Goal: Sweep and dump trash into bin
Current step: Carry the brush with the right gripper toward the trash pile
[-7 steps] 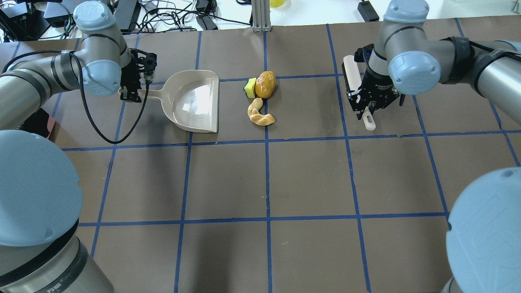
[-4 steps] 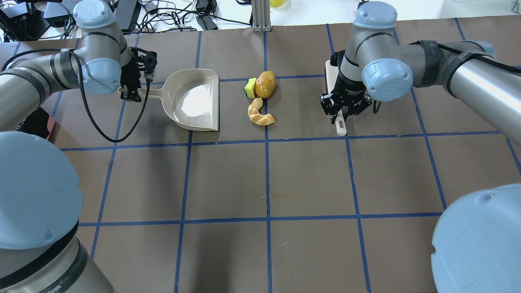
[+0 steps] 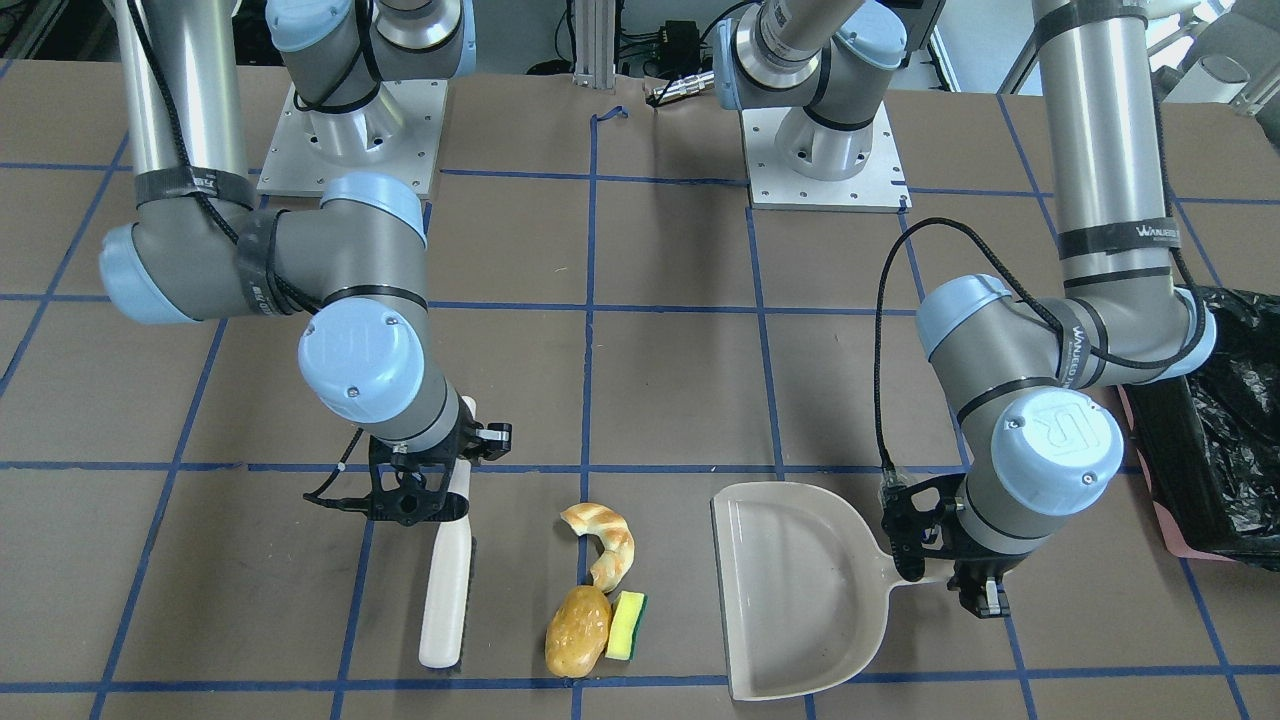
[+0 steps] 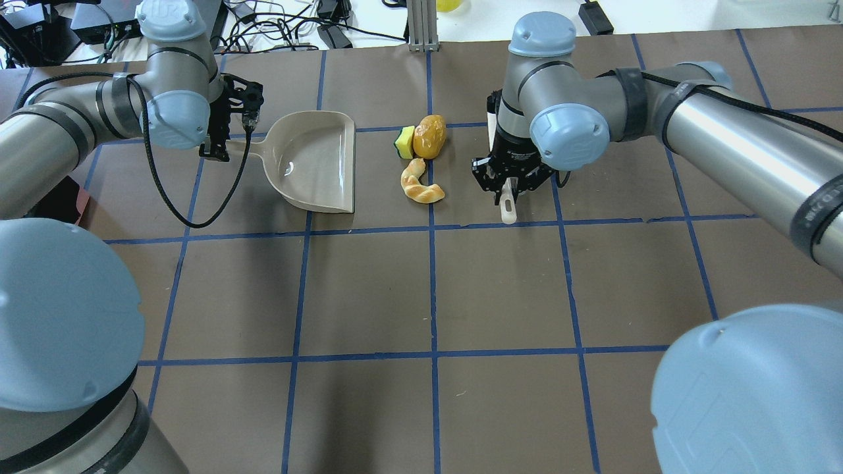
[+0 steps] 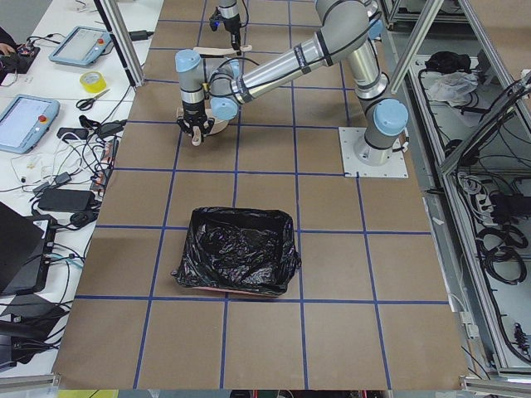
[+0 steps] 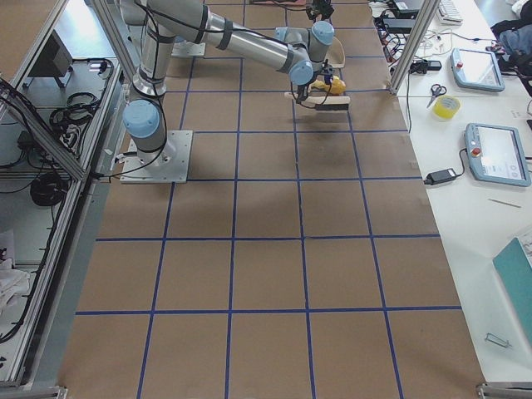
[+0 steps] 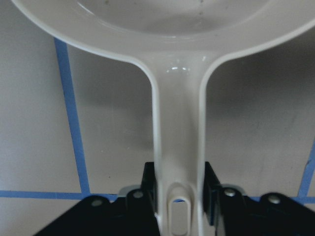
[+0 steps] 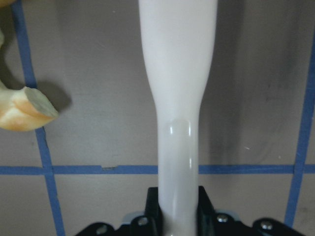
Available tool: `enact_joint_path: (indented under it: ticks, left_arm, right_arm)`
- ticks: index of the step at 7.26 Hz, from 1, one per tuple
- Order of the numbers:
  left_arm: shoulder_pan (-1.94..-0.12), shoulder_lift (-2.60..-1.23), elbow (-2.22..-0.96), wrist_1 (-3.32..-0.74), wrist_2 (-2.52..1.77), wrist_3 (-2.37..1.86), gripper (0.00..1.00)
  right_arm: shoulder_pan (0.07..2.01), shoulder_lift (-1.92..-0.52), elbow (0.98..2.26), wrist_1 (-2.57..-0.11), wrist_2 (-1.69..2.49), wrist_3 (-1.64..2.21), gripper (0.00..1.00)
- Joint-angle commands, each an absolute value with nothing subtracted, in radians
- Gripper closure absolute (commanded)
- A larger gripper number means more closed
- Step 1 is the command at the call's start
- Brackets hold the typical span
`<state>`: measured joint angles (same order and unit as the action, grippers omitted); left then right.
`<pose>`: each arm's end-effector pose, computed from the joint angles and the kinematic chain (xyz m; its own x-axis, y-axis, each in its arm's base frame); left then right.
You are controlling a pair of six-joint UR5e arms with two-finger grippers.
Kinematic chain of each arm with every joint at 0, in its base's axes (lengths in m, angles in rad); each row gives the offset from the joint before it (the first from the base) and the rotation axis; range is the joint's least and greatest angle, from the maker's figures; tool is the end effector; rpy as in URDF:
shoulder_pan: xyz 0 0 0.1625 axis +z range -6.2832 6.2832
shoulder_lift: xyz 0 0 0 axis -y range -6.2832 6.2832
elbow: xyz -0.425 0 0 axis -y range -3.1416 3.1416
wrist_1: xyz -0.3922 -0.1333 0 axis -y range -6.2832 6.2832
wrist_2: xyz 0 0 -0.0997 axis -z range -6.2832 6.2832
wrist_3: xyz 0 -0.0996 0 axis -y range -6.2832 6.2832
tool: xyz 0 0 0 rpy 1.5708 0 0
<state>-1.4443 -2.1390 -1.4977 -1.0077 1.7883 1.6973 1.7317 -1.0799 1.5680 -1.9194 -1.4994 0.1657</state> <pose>-0.0251 -0.6886 0.2441 -0.0029 0.9992 -0.0402 0.9749 0.0118 0.2221 0.2398 -0.6010 0.2411 -0.9988 0.0133 -0.0467 0.0062 0.9888 0.1488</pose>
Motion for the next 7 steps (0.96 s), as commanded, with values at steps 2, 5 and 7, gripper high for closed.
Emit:
enact_joint_path:
  ticks: [2, 5, 7]
  left_arm:
    - [-1.448, -2.141, -1.497, -1.008, 1.796, 1.695, 0.96]
    - [-1.448, -2.141, -1.497, -1.008, 1.793, 1.686, 0.96]
    - [-1.448, -2.141, -1.497, -1.008, 1.79, 1.684, 0.96]
  right_arm:
    - [1.808, -1.014, 1.49, -1.917, -1.477, 0.266, 1.0]
    - [1.871, -0.976, 1.435, -1.917, -1.453, 0.363, 1.0]
    - [1.925, -0.925, 1.367, -1.917, -1.451, 0.434, 1.0]
